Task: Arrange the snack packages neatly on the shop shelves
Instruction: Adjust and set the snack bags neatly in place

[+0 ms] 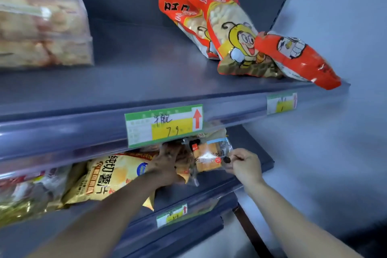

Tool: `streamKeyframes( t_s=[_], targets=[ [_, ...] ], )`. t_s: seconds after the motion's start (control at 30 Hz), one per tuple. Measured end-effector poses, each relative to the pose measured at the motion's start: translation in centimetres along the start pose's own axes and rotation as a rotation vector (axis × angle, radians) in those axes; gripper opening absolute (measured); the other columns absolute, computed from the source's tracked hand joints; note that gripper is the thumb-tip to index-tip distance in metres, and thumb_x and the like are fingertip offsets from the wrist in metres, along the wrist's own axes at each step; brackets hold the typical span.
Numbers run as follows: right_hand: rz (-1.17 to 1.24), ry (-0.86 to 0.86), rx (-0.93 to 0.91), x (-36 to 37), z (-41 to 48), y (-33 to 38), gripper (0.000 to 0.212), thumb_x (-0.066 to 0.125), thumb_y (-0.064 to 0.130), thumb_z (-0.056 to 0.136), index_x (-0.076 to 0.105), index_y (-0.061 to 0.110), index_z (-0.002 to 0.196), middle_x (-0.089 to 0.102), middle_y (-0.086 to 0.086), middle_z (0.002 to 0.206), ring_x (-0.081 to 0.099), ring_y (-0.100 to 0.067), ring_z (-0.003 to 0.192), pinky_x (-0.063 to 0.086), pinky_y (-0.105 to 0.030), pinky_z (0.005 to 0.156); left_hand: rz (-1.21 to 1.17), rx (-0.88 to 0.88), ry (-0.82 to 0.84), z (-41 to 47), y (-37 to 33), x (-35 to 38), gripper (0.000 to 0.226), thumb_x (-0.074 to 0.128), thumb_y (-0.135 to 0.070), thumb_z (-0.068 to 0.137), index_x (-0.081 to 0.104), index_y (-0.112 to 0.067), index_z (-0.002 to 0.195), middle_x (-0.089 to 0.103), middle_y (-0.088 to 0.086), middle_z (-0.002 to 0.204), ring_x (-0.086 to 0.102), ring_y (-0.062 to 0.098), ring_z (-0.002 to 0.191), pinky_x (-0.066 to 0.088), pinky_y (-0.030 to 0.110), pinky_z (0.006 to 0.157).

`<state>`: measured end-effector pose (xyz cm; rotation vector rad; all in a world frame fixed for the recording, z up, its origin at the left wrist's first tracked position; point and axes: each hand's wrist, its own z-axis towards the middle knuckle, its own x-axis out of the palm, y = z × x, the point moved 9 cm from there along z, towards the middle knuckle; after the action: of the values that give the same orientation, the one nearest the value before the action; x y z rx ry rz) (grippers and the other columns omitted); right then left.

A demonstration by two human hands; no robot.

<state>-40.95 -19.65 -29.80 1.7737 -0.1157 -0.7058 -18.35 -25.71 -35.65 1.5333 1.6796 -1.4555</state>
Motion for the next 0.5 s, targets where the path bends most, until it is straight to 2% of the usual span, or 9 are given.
streamKeyframes(
  t_s=[0.07, 0.13, 0.2, 0.27, 0.4, 0.5],
  targets=[
    [0.018, 0.032, 0.007, -0.1, 1.2, -0.1, 0.033, 0.043, -0.015, 0.082, 0.065, 0.008, 0.075, 0.065, -0.01, 0.097, 0.07, -0.03, 0.076, 0.059, -0.034, 0.067, -0.028, -0.069, -0.039, 0.2, 0.0, 0.7, 0.102, 0.076, -0.034, 0.078, 0.007, -0.031, 0.153, -0.01, 0.013, 0.159, 0.048, 0.037, 0.127, 0.048, 0.041, 0.097],
    [0.053, 0.07, 0.013, 0.1, 2.1, 0.0, 0.031, 0.042, -0.016, 0.083, 0.063, 0.006, 0.076, 0.064, -0.007, 0.093, 0.067, -0.024, 0.066, 0.058, -0.031, 0.063, -0.081, -0.116, -0.173, 0.0, -0.1, 0.4, 0.083, 0.065, -0.014, 0.085, 0.016, -0.031, 0.15, 0.007, 0.019, 0.156, 0.059, 0.038, 0.112, 0.052, 0.042, 0.088],
    [0.107, 0.091, 0.017, 0.2, 2.8, 0.6, 0.029, 0.043, -0.016, 0.085, 0.062, 0.005, 0.077, 0.062, -0.006, 0.09, 0.065, -0.021, 0.06, 0.058, -0.027, 0.058, -0.18, -0.14, -0.314, -0.5, 0.1, -0.2, 0.073, 0.056, -0.001, 0.085, 0.027, -0.03, 0.145, 0.027, 0.018, 0.145, 0.063, 0.039, 0.099, 0.053, 0.043, 0.081],
    [0.18, 0.107, 0.03, 0.5, 3.4, 1.3, 0.029, 0.045, -0.015, 0.088, 0.062, 0.006, 0.079, 0.061, -0.005, 0.088, 0.064, -0.019, 0.059, 0.059, -0.025, 0.055, -0.243, -0.147, -0.416, -1.2, 0.1, -0.7, 0.069, 0.056, 0.002, 0.083, 0.035, -0.029, 0.14, 0.037, 0.016, 0.137, 0.062, 0.039, 0.097, 0.053, 0.043, 0.081],
    [0.387, 0.142, 0.132, 2.8, 4.3, 2.1, 0.028, 0.045, -0.018, 0.088, 0.059, 0.005, 0.078, 0.059, -0.009, 0.09, 0.06, -0.022, 0.058, 0.059, -0.028, 0.054, -0.332, -0.172, -0.484, -3.3, 0.0, -0.9, 0.063, 0.06, -0.003, 0.079, 0.041, -0.021, 0.137, 0.039, 0.015, 0.137, 0.057, 0.04, 0.107, 0.05, 0.042, 0.082],
    [0.456, 0.169, 0.199, 5.4, 4.6, 2.5, 0.026, 0.045, -0.018, 0.088, 0.059, 0.002, 0.097, 0.061, -0.015, 0.097, 0.061, -0.024, 0.058, 0.059, -0.03, 0.051, -0.31, -0.217, -0.529, -5.1, 1.1, -0.9, 0.058, 0.065, -0.012, 0.08, 0.043, -0.024, 0.132, 0.043, 0.008, 0.128, 0.059, 0.035, 0.097, 0.05, 0.038, 0.072]
  ],
)
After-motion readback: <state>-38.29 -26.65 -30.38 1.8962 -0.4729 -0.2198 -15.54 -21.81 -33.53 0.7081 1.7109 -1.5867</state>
